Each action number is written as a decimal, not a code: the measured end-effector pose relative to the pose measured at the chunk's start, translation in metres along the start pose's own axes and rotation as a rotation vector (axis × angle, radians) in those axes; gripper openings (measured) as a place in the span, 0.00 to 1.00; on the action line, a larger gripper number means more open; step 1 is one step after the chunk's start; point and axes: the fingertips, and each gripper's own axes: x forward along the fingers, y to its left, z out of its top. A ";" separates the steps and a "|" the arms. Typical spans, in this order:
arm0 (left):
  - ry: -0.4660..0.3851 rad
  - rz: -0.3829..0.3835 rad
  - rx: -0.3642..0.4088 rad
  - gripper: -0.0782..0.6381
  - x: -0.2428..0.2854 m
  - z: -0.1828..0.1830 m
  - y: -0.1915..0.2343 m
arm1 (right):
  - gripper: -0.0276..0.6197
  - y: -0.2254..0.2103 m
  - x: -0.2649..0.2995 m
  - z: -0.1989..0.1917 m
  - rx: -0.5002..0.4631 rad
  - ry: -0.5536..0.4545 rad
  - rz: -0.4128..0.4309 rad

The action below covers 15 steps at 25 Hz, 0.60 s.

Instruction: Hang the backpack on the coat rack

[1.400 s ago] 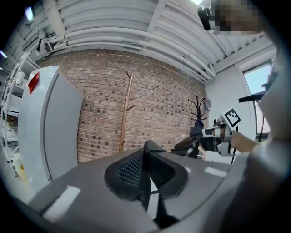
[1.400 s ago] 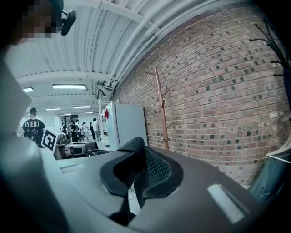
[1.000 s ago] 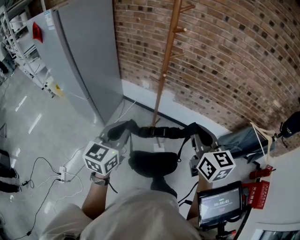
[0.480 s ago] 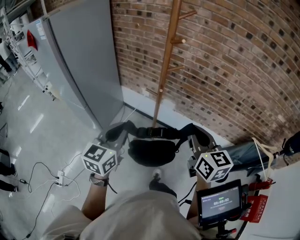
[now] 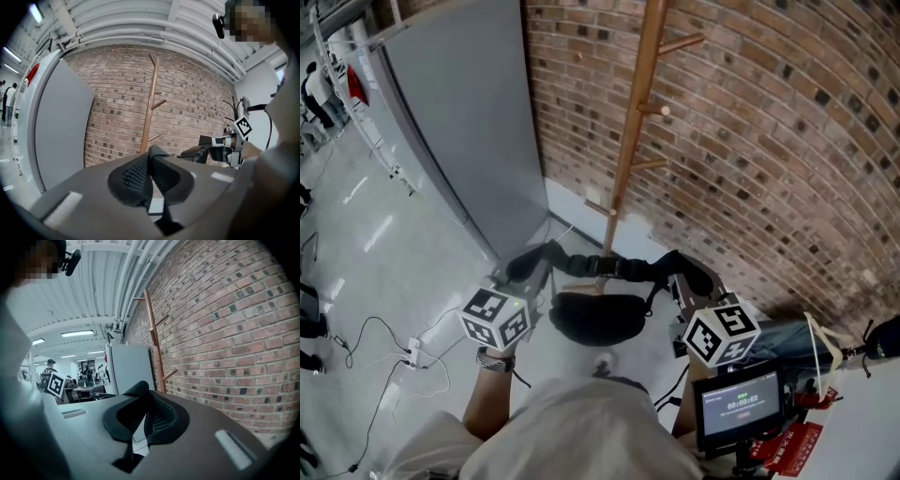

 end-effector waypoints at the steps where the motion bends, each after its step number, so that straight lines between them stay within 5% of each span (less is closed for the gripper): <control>1: 0.000 0.009 -0.004 0.12 0.006 0.000 0.001 | 0.05 -0.006 0.004 0.001 0.007 0.004 0.008; 15: -0.026 0.076 -0.061 0.12 0.067 0.003 0.021 | 0.05 -0.056 0.050 0.004 0.032 0.051 0.072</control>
